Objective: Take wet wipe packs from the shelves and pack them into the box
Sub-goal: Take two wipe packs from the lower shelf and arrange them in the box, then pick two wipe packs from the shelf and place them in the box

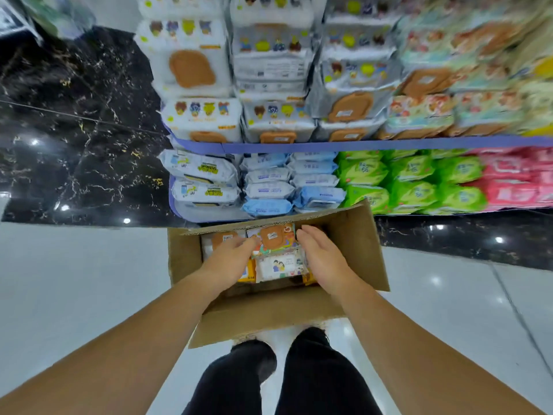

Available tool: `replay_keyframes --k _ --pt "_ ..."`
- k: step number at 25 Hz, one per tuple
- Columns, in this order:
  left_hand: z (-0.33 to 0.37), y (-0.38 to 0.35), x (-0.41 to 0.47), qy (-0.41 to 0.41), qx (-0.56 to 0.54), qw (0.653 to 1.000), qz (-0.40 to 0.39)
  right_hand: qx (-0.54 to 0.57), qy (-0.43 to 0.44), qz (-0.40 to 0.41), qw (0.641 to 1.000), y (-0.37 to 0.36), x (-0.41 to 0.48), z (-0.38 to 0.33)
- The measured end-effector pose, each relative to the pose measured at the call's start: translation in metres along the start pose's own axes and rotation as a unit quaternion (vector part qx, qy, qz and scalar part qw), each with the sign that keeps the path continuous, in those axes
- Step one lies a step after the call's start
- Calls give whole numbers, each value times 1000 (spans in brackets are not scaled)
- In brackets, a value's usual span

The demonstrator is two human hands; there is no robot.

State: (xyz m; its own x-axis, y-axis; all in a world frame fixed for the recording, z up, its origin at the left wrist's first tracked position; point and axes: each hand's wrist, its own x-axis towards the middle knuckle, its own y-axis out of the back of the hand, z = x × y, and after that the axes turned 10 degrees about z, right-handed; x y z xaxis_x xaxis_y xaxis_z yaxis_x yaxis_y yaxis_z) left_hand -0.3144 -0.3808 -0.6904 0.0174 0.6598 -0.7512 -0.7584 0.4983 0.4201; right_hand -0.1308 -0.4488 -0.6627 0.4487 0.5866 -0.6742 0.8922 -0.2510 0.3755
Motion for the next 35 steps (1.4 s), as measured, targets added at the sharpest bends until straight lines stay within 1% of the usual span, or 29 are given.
replay_keyframes --k 4,8,11,14,18,23,25,29,32,35 --pt "86 27 -85 -91 10 996 -19 18 41 63 997 58 -69 -51" --pt "174 41 -154 -181 20 983 -26 73 78 108 988 116 -116 -94" --pt "236 42 -200 -238 14 971 -11 91 114 129 981 166 -134 -128" --pt "294 28 -245 -293 -1 956 25 103 153 140 973 230 -148 -163" --pt "366 -18 -305 -360 -36 930 56 114 212 156 958 323 -153 -191" --pt "461 -96 -362 -411 -90 904 69 123 269 176 939 446 -156 -208" --pt "500 -129 -382 -425 -101 898 54 128 275 196 933 502 -156 -208" --pt "575 -195 -411 -465 -107 879 -1 143 279 238 919 601 -153 -208" --pt "634 -244 -423 -495 -91 864 -32 155 289 275 904 675 -138 -211" --pt "685 -287 -415 -518 -54 852 -53 142 285 311 896 739 -113 -213"
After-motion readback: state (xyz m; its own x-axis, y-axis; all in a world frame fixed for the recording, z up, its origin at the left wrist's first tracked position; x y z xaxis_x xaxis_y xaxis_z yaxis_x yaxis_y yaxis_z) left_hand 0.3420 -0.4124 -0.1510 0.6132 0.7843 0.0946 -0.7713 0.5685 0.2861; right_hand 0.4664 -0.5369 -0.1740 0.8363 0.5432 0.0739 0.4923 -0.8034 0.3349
